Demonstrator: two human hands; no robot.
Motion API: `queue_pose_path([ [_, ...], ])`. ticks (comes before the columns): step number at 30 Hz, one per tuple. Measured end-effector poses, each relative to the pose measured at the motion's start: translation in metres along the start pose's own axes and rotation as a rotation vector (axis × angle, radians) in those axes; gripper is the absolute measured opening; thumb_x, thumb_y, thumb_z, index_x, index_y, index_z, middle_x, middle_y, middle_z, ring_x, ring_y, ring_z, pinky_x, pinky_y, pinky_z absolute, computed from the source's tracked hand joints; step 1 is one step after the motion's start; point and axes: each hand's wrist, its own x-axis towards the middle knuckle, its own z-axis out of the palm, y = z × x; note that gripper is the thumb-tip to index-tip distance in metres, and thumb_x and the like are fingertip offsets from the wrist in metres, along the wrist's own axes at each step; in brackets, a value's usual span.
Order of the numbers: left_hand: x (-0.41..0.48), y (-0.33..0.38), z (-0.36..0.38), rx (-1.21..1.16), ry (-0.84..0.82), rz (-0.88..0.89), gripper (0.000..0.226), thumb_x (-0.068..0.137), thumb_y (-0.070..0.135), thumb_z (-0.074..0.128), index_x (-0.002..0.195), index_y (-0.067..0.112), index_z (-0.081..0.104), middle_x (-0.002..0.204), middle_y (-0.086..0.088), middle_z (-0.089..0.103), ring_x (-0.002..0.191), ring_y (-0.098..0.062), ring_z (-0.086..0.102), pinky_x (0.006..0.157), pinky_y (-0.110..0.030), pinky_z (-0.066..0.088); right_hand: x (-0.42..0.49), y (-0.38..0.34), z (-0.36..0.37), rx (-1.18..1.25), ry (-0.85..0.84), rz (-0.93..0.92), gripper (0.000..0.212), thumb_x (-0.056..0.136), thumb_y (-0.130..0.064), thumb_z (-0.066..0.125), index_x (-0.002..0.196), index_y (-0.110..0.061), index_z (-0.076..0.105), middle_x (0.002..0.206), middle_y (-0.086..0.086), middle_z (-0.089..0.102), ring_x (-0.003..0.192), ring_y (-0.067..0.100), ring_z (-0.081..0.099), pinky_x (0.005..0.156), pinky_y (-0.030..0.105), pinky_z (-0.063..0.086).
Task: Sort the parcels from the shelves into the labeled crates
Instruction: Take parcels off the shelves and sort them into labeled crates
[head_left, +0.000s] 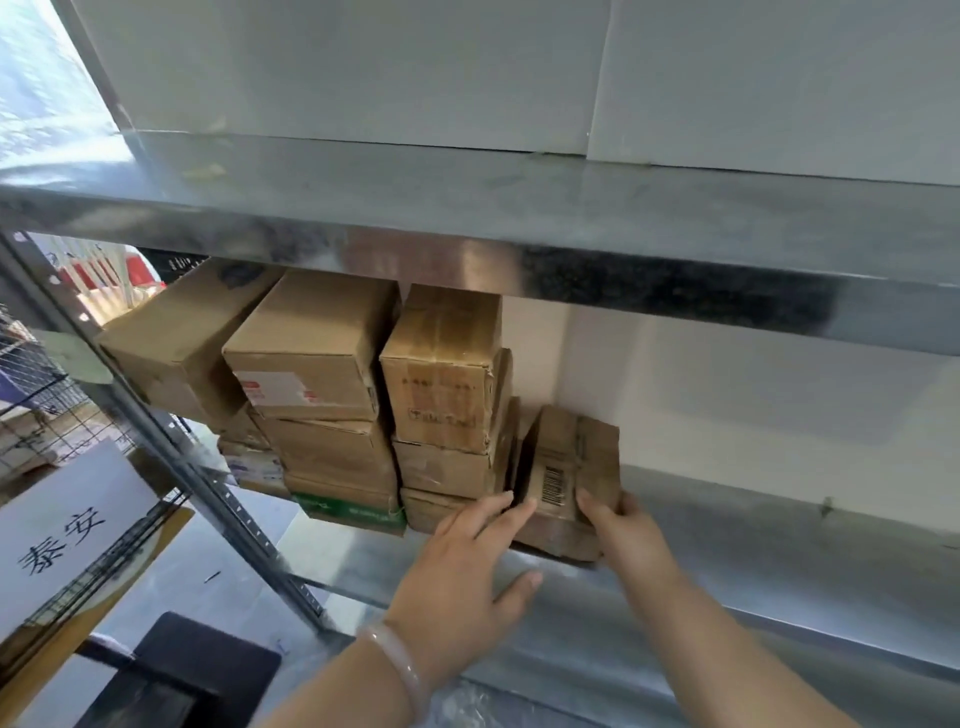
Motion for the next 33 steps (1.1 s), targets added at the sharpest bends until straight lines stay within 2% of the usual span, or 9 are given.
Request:
queue_pose_path([
  [3, 0.012, 0.013, 0.009, -0.161, 0.006, -0.035, 0.066, 0.093, 0.053, 0.052, 0.149, 0.05, 0.018, 0.154, 0.023, 0.019, 0.142, -0.002, 0.016, 0.112, -0.015, 0.014, -0.025, 0.001, -0.02, -0.018, 0.025, -0.106, 0.026, 0.091, -0.04, 0.065, 0.113, -0.029, 0.06, 0.107, -0.003, 0.07, 0.099, 0.017, 0.066, 0.091, 0.041, 0.053],
  [8, 0.035, 0.045, 0.018, -0.488, 0.017, -0.194, 0.075, 0.092, 0.047, 0.06, 0.155, 0.033, 0.021, 0.148, 0.011, 0.032, 0.133, -0.005, 0.035, 0.112, -0.025, 0.031, -0.077, -0.01, -0.039, 0.071, 0.051, -0.271, 0.023, 0.088, -0.035, 0.068, 0.107, -0.043, 0.057, 0.09, -0.029, 0.069, 0.081, -0.02, 0.059, 0.059, 0.0, 0.041],
  [10, 0.037, 0.053, 0.017, -0.599, 0.017, -0.214, 0.081, 0.088, 0.053, 0.064, 0.154, 0.035, 0.021, 0.147, 0.014, 0.038, 0.133, -0.005, 0.039, 0.114, -0.029, 0.031, -0.097, -0.013, -0.045, 0.053, 0.066, -0.335, 0.03, 0.089, -0.04, 0.065, 0.112, -0.053, 0.052, 0.098, -0.042, 0.062, 0.094, -0.024, 0.053, 0.071, -0.002, 0.04],
  [13, 0.029, 0.063, 0.013, -0.707, -0.047, -0.254, 0.124, 0.059, 0.077, 0.07, 0.156, 0.037, 0.004, 0.143, 0.015, 0.041, 0.131, -0.004, 0.038, 0.109, -0.025, 0.032, -0.118, -0.009, -0.052, 0.014, 0.166, -0.435, 0.04, 0.092, -0.037, 0.06, 0.128, -0.05, 0.049, 0.126, -0.025, 0.049, 0.12, -0.01, 0.043, 0.102, 0.016, 0.033],
  [18, 0.009, 0.074, 0.002, -0.802, -0.164, -0.244, 0.153, 0.037, 0.08, 0.074, 0.156, 0.03, -0.008, 0.155, 0.007, 0.032, 0.137, -0.008, 0.033, 0.108, -0.024, 0.028, -0.158, -0.001, -0.047, -0.058, 0.247, -0.576, 0.036, 0.096, -0.046, 0.049, 0.131, -0.054, 0.046, 0.143, -0.022, 0.032, 0.132, -0.01, 0.03, 0.106, 0.02, 0.028],
  [23, -0.024, 0.058, -0.008, -0.995, -0.203, -0.143, 0.117, 0.055, 0.059, 0.082, 0.146, 0.061, 0.008, 0.142, 0.018, 0.045, 0.128, -0.007, 0.05, 0.109, -0.038, 0.044, -0.187, 0.001, -0.043, 0.198, 0.351, -0.495, 0.049, 0.097, -0.022, 0.056, 0.127, -0.06, 0.044, 0.132, -0.023, 0.049, 0.119, -0.001, 0.053, 0.087, 0.016, 0.046],
  [27, -0.057, 0.034, -0.014, -1.206, -0.259, -0.109, 0.107, 0.053, 0.059, 0.087, 0.138, 0.064, 0.022, 0.133, 0.011, 0.06, 0.117, -0.01, 0.062, 0.099, -0.041, 0.052, -0.21, 0.005, -0.034, 0.469, -0.043, -0.204, 0.06, 0.082, -0.045, 0.062, 0.137, -0.052, 0.041, 0.13, -0.012, 0.062, 0.119, 0.011, 0.058, 0.105, 0.042, 0.043],
  [29, -0.072, 0.021, -0.019, -1.258, -0.288, -0.079, 0.096, 0.058, 0.056, 0.085, 0.136, 0.059, 0.03, 0.131, 0.014, 0.062, 0.12, -0.012, 0.06, 0.099, -0.042, 0.052, -0.226, 0.007, -0.022, 0.369, -0.152, -0.206, 0.064, 0.074, -0.058, 0.067, 0.134, -0.055, 0.044, 0.123, -0.018, 0.065, 0.114, 0.006, 0.061, 0.101, 0.041, 0.046],
  [33, -0.103, 0.0, -0.036, -1.181, -0.13, -0.151, 0.046, 0.078, 0.041, 0.068, 0.121, 0.053, 0.057, 0.114, 0.019, 0.07, 0.106, -0.004, 0.066, 0.086, -0.027, 0.055, -0.255, 0.009, 0.013, -0.022, 0.074, -0.425, 0.076, 0.064, -0.062, 0.075, 0.132, -0.06, 0.041, 0.131, -0.019, 0.052, 0.116, -0.001, 0.053, 0.096, 0.027, 0.047],
])
